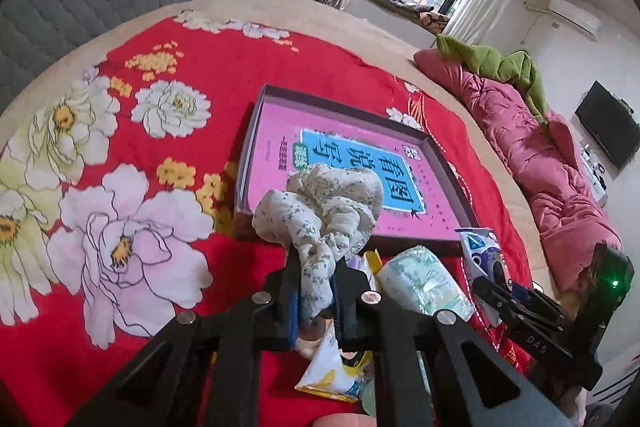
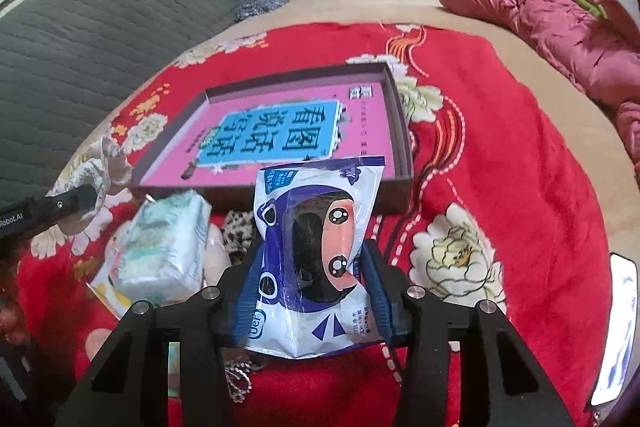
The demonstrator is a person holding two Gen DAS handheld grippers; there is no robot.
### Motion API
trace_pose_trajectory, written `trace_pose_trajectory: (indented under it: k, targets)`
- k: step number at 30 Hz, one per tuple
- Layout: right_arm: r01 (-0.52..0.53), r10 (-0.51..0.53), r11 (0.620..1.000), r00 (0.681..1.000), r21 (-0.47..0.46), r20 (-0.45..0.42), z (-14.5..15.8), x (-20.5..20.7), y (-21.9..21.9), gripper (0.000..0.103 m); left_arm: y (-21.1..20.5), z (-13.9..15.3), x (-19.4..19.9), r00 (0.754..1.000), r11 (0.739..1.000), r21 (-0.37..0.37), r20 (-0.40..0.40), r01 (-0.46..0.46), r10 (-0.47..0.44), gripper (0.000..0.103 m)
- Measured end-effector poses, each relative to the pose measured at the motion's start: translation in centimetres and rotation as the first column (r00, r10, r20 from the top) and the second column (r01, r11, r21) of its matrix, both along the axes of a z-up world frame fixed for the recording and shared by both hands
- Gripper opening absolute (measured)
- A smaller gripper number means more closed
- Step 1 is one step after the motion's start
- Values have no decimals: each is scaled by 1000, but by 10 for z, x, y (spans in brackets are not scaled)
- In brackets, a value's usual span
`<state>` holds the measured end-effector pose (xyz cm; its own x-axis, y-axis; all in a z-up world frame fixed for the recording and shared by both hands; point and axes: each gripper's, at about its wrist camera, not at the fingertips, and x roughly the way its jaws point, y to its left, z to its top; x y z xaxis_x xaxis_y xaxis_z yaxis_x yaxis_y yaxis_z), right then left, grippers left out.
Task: Organize soft objects
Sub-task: 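Lower the scrunchie into the box and open the left tool while the right tool places the snack bag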
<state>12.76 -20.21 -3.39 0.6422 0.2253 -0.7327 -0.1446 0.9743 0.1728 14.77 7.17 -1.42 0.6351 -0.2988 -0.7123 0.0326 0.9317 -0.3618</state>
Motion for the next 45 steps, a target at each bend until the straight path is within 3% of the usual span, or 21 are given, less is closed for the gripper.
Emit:
trace_pose_trajectory:
  k: [15, 22, 29, 45]
  targets:
    - [1, 4, 999, 995, -42, 99, 39, 80, 15, 49, -20, 8, 53, 999, 999, 47, 33, 6, -8, 13]
    - [-23, 25, 996, 999, -82, 25, 17, 116, 19, 49, -28, -8, 87, 1000, 993, 114, -22, -16, 19, 13]
    - [11, -18, 994, 998, -109, -66, -12, 130, 13, 49, -29, -35, 109, 993, 984, 178, -106, -27, 47, 13]
    - [10, -25, 991, 994, -135, -105, -27, 132, 17, 54, -37, -49, 123, 989, 966, 258, -144, -6, 45, 17]
